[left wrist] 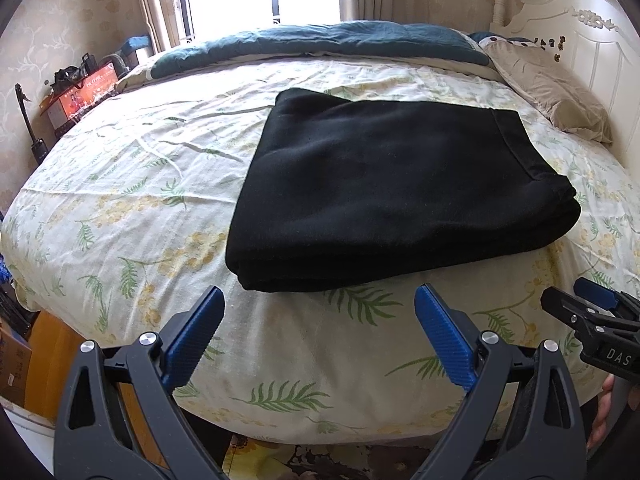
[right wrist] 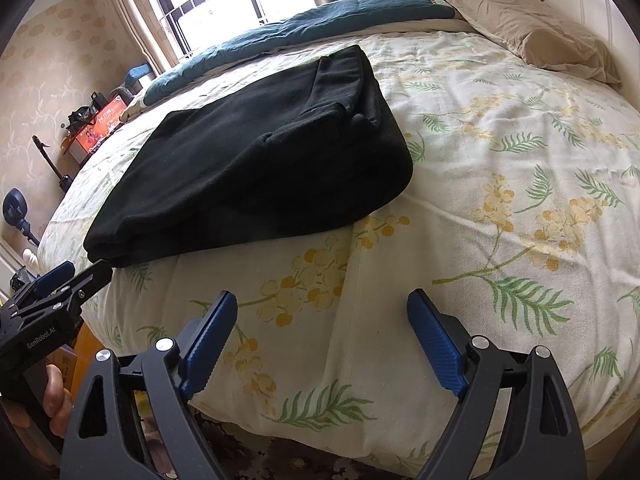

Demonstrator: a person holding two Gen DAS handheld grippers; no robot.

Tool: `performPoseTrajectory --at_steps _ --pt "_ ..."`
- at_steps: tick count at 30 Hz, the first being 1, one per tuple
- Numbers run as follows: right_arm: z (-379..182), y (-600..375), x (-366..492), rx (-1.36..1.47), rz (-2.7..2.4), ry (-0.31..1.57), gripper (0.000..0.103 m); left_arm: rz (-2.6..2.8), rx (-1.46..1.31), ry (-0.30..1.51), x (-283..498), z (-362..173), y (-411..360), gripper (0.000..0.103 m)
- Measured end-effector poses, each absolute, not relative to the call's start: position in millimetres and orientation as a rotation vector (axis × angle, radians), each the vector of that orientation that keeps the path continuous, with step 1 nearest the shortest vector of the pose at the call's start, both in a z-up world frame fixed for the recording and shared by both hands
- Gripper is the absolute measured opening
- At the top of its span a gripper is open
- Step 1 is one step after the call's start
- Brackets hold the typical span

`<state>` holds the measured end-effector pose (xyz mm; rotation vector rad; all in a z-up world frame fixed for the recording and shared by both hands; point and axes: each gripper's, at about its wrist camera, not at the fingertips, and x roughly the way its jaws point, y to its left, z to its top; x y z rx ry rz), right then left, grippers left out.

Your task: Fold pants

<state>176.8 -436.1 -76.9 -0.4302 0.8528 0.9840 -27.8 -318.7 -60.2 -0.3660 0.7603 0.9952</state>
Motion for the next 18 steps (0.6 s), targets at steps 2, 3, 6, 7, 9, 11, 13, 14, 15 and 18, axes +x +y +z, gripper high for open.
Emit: performPoseTrajectory --at_steps 2,3,6,7,9,11,13,14,15,18 --pt "-77 -436 177 -0.432 0.984 0.852 0.086 1.015 -0.355 0.761 -29 -59 -319 0.097" --pt "-77 -436 176 -0.435 0.984 0.852 0.086 1.022 -0.349 0.762 -28 -58 -319 0.099" --pt "-77 -436 176 -0.439 0.983 0.851 0.086 1.026 -0.341 0.769 -28 -57 -319 0.100" --pt "-77 -436 176 -0.440 0.983 0.850 0.086 1.027 -0.341 0.773 -27 -57 -319 0.100" --pt "-78 -435 176 -0.449 0.984 0.847 0.086 1.034 -0.332 0.784 -26 -57 -319 0.100" --pt "-78 -435 175 -0.453 0.985 0.844 0.086 1.033 -0.298 0.801 -21 -56 -320 0.100" --pt "-79 -436 175 -0.454 0.985 0.841 0.086 0.998 -0.252 0.796 -15 -54 -323 0.100" --pt "-79 -435 175 -0.454 0.985 0.840 0.088 0.979 -0.233 0.768 -12 -49 -325 0.100" --pt "-79 -435 175 -0.454 0.987 0.837 0.088 0.959 -0.231 0.739 -11 -44 -326 0.100" --pt "-78 -434 174 -0.458 0.994 0.832 0.088 0.924 -0.246 0.675 -8 -24 -323 0.100"
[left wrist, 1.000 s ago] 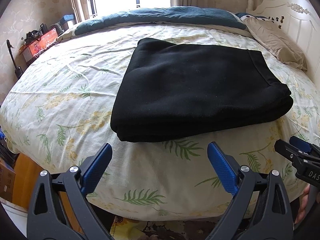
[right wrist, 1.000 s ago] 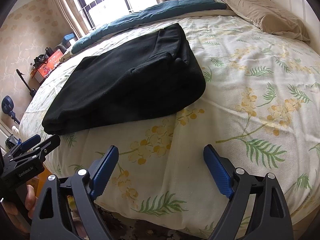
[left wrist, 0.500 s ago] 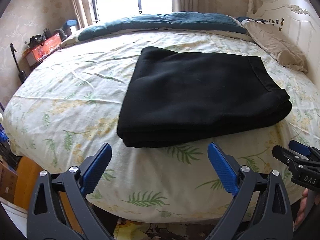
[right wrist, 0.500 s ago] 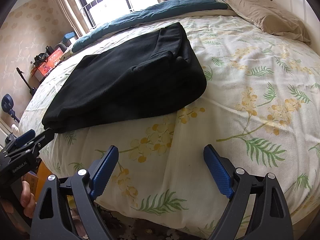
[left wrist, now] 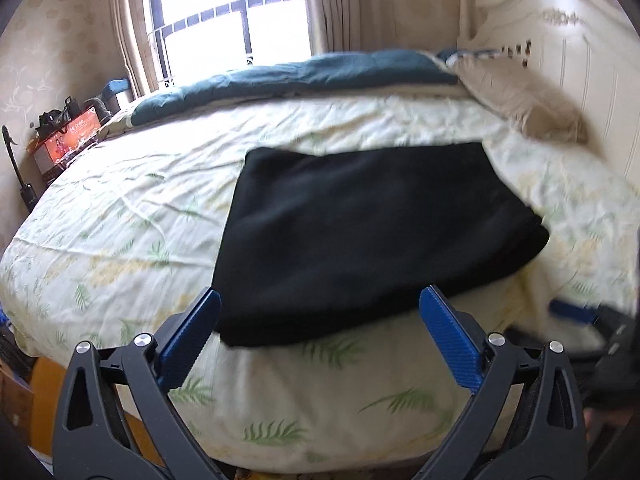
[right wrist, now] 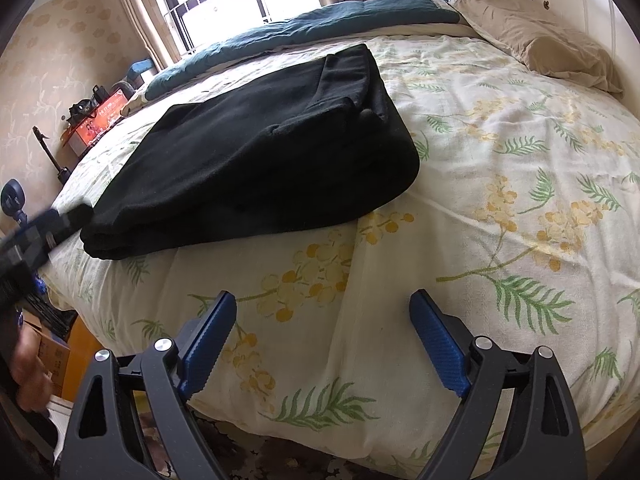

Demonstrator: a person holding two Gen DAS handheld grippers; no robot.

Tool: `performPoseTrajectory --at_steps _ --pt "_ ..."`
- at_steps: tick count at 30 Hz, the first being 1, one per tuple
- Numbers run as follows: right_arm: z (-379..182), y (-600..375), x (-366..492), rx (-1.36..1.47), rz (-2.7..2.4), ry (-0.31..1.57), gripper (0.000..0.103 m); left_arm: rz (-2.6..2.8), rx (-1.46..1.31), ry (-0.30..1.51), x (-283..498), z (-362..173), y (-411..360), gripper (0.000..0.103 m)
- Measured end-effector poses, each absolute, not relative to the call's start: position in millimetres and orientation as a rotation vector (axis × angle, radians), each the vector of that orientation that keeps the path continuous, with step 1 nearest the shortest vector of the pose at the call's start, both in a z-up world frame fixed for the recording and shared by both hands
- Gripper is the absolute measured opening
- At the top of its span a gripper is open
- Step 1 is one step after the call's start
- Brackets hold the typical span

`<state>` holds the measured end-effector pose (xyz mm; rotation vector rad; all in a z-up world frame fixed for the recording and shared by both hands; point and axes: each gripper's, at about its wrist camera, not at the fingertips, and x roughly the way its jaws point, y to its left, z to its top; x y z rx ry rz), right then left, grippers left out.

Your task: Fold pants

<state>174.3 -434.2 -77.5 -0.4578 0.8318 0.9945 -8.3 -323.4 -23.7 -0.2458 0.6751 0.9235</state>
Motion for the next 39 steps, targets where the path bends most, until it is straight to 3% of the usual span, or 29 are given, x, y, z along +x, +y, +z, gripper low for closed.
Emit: performPoseTrajectory --at_steps 5,11,16,21,25,26,39 --pt "-42 -439 189 -0.337 1.071 0.862 0.088 0.885 -0.314 0.591 -32 12 -283 0.100" --pt "23 -383 263 -0.307 1.091 0.716 0.088 1.054 -0.286 0.571 -48 20 -150 0.100" --pt "15 -263 378 -0.383 1.010 0.734 0.088 1.103 -0.317 0.660 -31 -11 -25 0.100" --pt "-23 -167 464 -0.456 0.886 0.760 0.088 1.087 -0.497 0.794 -34 -80 56 0.100" --pt "-63 -142 495 -0.485 0.756 0.826 0.089 1.082 -0.517 0.809 -38 -96 58 0.101" --pt "-72 -140 497 -0.504 0.745 0.829 0.095 1.087 -0.508 0.818 -36 -97 57 0.101" --pt "-73 -132 484 -0.569 0.744 0.796 0.098 1.087 -0.510 0.813 -39 -96 53 0.101"
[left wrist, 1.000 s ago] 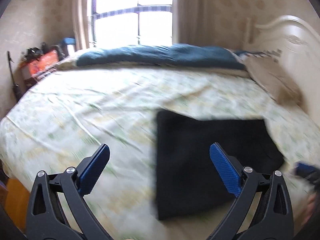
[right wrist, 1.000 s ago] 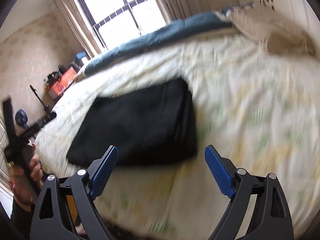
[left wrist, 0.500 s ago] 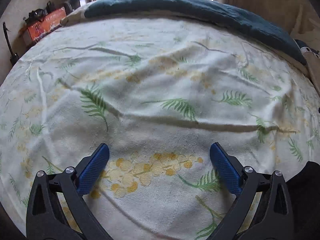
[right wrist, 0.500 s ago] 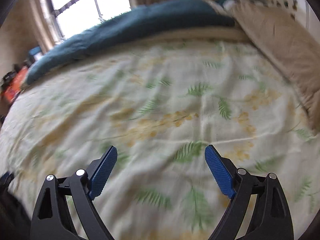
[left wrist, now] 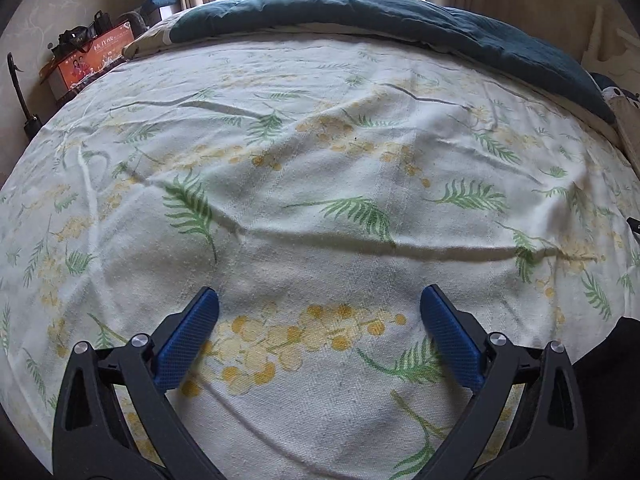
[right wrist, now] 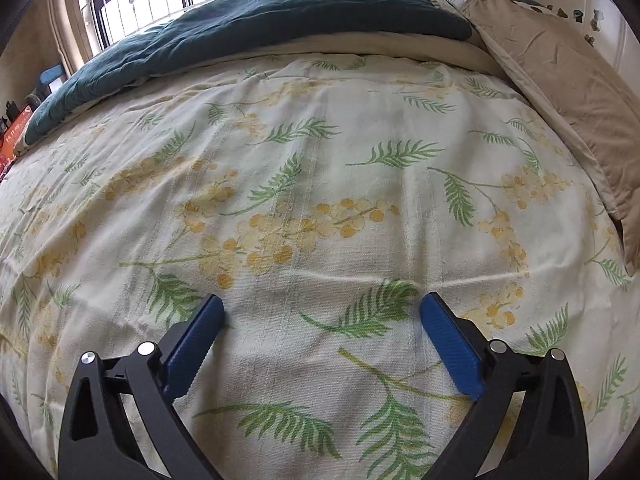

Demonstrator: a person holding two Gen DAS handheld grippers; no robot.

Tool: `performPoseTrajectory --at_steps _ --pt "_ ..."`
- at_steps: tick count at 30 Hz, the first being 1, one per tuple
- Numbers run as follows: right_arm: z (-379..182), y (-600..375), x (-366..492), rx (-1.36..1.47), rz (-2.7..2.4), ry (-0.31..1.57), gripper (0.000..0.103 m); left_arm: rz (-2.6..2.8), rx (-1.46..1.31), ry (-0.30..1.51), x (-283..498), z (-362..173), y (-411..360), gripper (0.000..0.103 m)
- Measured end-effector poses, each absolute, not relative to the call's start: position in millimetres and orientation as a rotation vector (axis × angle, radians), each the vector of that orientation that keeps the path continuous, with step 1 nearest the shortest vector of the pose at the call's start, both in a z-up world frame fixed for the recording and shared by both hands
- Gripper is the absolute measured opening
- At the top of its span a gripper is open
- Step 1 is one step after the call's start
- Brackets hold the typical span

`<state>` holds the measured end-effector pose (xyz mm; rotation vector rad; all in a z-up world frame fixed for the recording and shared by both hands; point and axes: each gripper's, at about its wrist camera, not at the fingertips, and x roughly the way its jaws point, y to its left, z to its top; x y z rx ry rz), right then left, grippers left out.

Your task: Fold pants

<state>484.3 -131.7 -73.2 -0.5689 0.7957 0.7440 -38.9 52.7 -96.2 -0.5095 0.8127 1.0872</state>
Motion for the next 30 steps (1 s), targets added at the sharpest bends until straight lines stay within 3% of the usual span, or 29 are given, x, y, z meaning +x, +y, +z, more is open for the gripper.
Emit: performPoseTrajectory --at_steps 30 --pt "-74.0 -132.7 489.1 -0.570 0.746 0.797 0.098 1.085 -0.510 0.813 -38.1 -95.7 54.0 0.101"
